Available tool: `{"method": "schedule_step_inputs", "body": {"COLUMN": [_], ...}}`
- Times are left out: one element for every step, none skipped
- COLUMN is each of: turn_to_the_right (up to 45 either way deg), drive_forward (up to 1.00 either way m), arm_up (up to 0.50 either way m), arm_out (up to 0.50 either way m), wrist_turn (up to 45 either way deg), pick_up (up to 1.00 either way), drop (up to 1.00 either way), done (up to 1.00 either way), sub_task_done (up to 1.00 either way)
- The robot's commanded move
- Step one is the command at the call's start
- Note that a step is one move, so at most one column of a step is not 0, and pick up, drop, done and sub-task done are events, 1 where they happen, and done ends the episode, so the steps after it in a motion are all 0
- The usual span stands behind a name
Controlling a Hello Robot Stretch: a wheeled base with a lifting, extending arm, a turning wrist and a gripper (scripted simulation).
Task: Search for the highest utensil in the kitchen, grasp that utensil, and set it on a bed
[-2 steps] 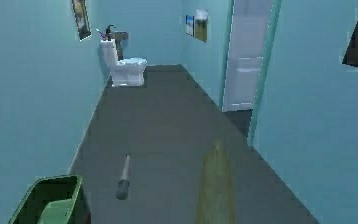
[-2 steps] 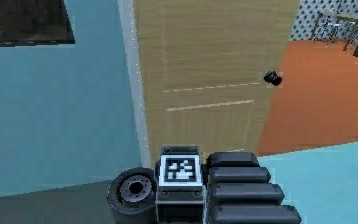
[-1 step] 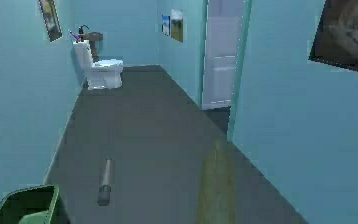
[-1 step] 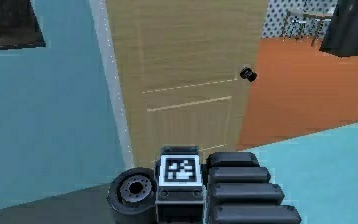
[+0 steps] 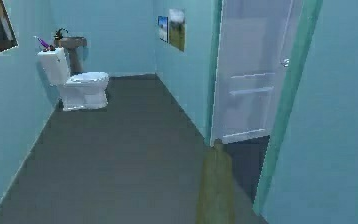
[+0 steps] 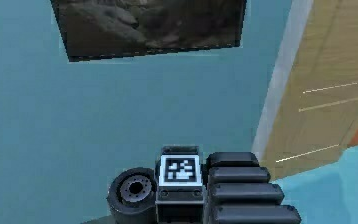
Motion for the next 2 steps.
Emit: {"method": "schedule_step_inputs", "body": {"turn_to_the_right": [0.0,33.0], "drive_forward": [1.00,0.00], "arm_up": [0.00,0.00], "arm_out": [0.00,0.00], "wrist_turn": [0.0,0.0], "pick_up": [0.00,0.00], "drop": [0.00,0.00], "done": [0.00,0.00], "sub_task_done": [0.00,0.00]}}
